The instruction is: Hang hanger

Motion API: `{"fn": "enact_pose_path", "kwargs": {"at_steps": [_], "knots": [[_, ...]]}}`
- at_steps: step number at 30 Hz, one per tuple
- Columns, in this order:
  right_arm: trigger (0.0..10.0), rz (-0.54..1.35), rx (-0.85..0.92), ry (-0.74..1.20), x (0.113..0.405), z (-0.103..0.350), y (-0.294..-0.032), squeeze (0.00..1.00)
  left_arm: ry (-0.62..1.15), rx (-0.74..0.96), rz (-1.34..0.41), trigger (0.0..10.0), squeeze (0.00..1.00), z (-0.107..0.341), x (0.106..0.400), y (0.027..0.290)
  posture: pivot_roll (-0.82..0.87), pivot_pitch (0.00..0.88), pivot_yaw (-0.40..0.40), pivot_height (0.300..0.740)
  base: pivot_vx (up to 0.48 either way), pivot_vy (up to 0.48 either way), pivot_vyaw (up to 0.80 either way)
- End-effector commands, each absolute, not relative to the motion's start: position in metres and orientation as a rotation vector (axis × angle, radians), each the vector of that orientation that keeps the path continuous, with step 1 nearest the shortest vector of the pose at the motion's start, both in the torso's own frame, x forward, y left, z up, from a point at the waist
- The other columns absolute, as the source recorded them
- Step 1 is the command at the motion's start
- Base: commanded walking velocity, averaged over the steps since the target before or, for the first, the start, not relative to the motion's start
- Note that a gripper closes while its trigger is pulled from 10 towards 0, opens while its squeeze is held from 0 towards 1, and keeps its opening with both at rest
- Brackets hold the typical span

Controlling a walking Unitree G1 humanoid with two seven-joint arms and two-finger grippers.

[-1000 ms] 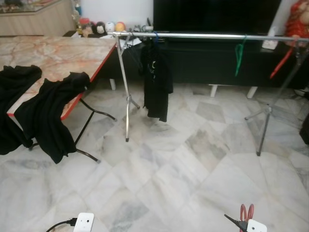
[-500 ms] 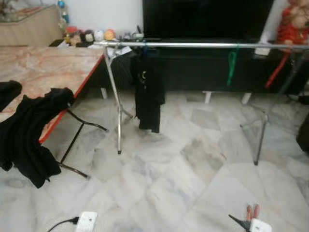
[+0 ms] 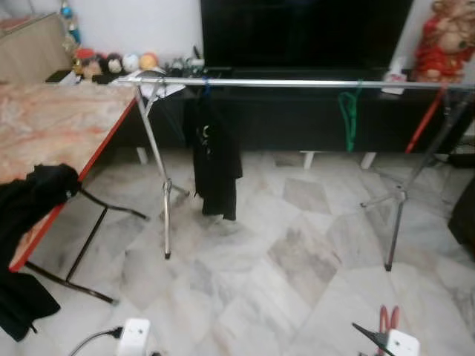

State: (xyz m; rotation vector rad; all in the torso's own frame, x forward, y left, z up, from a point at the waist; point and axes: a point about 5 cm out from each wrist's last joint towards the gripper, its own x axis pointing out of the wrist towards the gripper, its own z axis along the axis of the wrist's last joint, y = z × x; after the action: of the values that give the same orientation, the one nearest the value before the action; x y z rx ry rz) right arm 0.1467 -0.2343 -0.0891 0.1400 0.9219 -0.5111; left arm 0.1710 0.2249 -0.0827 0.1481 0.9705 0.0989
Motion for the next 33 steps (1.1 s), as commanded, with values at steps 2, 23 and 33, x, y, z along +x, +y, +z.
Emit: {"fn": "enact_pose_path", "kwargs": {"at_steps": [2,23,33], "knots": [[10.0,-0.515,0.107,0.907,0.142,-0.088,-0.242,0.0,0.941,0.177,0.123,10.0,0.0,-0.083,0.169,0.223,-0.07,0.0,-0.015,0.74,0.0,0.0,0.0],[10.0,0.088,-0.19,0.482,0.24,0.007,-0.297,0.0,0.22,0.345,-0.265,10.0,0.0,0.04,0.287,0.222,-0.08,0.0,-0.007,0.74,0.0,0.0,0.0],[10.0,0.765,-0.343,0.505,0.243,0.037,-0.255,0.0,0.273,0.426,-0.989,10.0,0.0,0.058,0.267,0.163,-0.08,0.0,-0.015,0.74,0.0,0.0,0.0]]}}
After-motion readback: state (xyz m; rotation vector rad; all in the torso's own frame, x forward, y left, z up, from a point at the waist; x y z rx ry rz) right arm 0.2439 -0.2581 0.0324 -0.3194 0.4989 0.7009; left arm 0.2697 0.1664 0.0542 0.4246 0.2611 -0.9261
